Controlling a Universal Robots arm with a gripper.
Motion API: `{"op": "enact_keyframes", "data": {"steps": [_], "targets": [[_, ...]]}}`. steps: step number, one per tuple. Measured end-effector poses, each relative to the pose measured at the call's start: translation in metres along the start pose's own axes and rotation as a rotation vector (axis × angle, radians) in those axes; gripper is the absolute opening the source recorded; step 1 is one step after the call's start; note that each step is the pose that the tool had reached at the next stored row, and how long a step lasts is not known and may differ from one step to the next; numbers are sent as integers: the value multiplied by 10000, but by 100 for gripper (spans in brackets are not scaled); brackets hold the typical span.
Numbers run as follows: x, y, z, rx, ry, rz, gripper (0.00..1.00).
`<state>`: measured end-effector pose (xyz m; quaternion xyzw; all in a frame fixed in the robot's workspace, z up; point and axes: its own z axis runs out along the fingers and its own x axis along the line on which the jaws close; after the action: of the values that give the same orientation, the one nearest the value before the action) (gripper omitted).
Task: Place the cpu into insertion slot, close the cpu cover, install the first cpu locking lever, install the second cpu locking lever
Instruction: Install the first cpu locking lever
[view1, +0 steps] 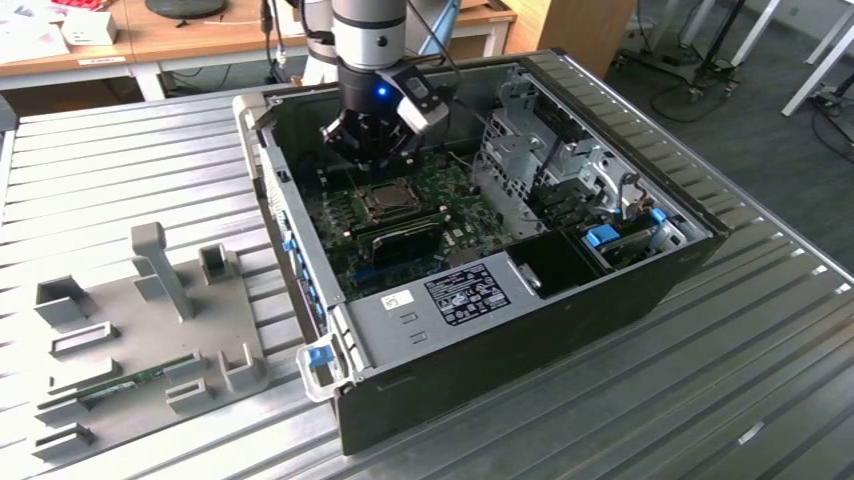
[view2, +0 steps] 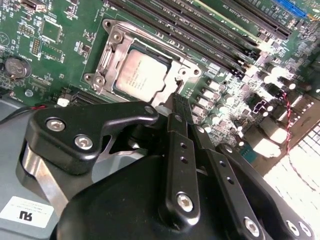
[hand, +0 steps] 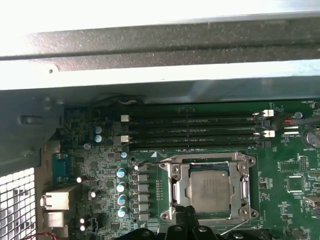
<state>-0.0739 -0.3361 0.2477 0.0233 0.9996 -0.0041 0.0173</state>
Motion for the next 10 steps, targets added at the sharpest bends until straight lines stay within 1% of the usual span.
{"op": "enact_keyframes", "data": {"steps": [6, 10], "targets": [[-2, 0, -68, 0, 0, 0, 10], [-1, 0, -76, -3, -2, 0, 10]]}}
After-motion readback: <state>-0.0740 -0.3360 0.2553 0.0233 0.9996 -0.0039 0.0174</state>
